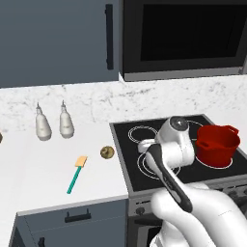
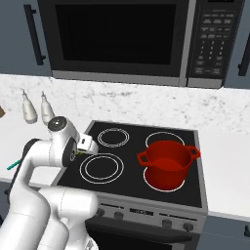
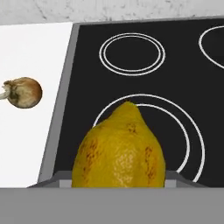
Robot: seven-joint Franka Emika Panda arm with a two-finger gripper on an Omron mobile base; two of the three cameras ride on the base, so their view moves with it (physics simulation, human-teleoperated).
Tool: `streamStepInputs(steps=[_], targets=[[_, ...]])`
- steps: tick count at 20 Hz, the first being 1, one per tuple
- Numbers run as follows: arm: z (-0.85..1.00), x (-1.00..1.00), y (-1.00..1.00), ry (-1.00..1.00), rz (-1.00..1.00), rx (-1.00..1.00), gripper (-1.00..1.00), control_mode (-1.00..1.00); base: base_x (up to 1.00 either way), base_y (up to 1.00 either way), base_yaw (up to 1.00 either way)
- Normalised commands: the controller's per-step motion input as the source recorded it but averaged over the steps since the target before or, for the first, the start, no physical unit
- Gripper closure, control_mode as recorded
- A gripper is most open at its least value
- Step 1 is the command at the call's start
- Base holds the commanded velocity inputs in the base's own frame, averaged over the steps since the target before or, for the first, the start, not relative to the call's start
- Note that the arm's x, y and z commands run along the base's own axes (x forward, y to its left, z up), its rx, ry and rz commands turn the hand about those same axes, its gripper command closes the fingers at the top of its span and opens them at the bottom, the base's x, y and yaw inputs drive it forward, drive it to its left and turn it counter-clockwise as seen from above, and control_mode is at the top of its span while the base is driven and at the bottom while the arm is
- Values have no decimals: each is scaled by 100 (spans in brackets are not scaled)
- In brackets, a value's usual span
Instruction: Put the lemon and onion in the pot. Retrieve the spatula and lightly stir the vegetables in the pot.
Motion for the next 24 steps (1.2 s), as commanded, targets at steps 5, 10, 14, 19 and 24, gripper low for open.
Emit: streamStepInputs(steps=[5,10,14,19,24], targets=[[53,0,-100,3,-7,-11,100,-100,0,0,0],[60,0,-100,7,-15,-1,100,-100,0,0,0],[63,0,-91,6,-11,0,100,-100,0,0,0],[24,0,-82,6,-5,8,100,-100,0,0,0],[-19,18,-90,2,-3,7,100,-100,0,0,0]])
